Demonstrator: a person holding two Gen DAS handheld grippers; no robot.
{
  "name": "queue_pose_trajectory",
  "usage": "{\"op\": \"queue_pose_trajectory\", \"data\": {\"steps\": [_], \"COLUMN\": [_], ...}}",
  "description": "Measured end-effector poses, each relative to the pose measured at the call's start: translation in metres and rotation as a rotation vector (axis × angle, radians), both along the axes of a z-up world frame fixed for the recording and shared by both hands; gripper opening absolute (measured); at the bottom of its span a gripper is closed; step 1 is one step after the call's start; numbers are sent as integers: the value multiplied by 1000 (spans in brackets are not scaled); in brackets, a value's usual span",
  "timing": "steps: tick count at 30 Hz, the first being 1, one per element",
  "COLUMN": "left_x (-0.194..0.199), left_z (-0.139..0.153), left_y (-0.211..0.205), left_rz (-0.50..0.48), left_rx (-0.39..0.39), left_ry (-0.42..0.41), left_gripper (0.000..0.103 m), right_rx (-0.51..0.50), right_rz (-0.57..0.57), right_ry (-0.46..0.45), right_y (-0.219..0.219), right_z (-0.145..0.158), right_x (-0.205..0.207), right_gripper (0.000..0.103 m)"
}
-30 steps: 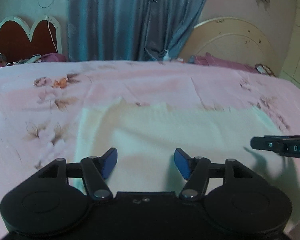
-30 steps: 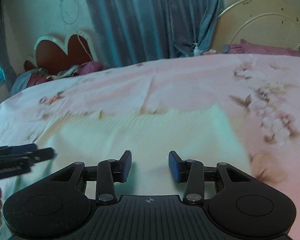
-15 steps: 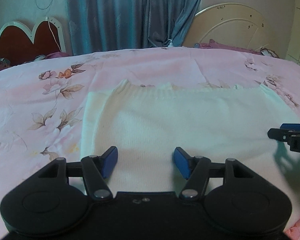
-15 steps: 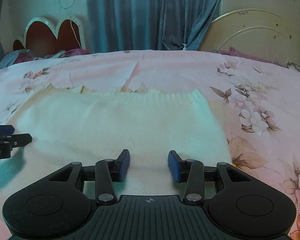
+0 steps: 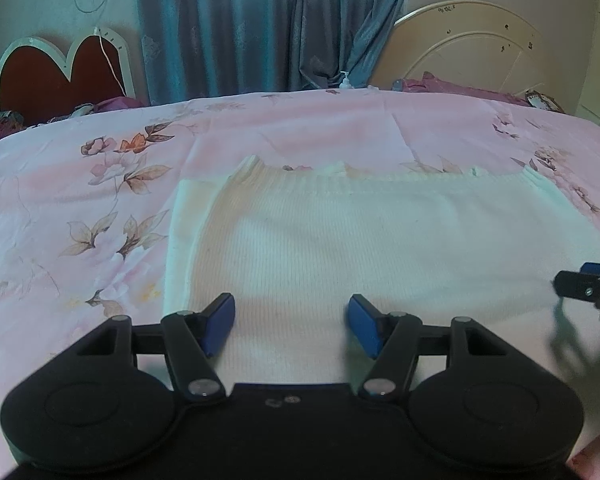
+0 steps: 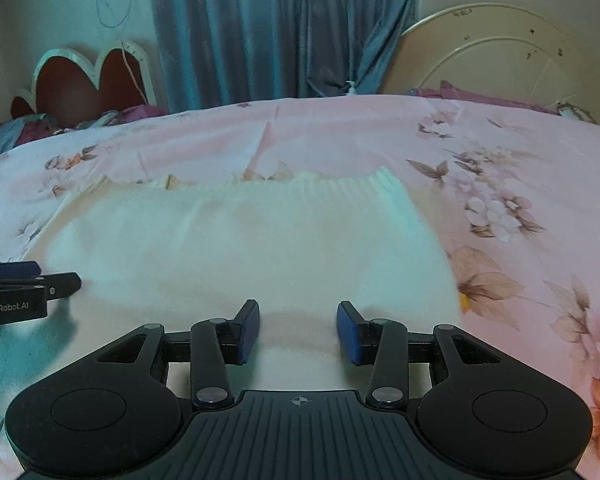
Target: Fold small clothes
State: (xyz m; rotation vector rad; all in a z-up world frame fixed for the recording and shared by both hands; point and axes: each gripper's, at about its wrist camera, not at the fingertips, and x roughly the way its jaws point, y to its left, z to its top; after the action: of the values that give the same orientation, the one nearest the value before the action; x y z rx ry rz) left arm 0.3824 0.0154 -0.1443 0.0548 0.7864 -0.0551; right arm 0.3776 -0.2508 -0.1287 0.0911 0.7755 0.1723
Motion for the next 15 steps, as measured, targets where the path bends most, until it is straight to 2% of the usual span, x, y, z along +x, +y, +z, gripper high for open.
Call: {"op": "queue_pose_trajectory", "data": {"steps": [6,10,15], "left_x": [-23,-49,-67], "left_z": [13,12,-6], "left_y": [2,-2,3], "left_rz": [-22,-62,-57], "left_rx": [-34,-14,-2], "left_ry": [4,6,63], "left_gripper": [64,65,66], "right_rx": [4,1,-63], "right_rz": [-10,-3,-22], "right_ry": [-11,20,75], "right_y": [-4,3,5], "right_z": [15,10,-8], "right_x": [-26,-42,-56], "right_gripper": [42,42,42]}}
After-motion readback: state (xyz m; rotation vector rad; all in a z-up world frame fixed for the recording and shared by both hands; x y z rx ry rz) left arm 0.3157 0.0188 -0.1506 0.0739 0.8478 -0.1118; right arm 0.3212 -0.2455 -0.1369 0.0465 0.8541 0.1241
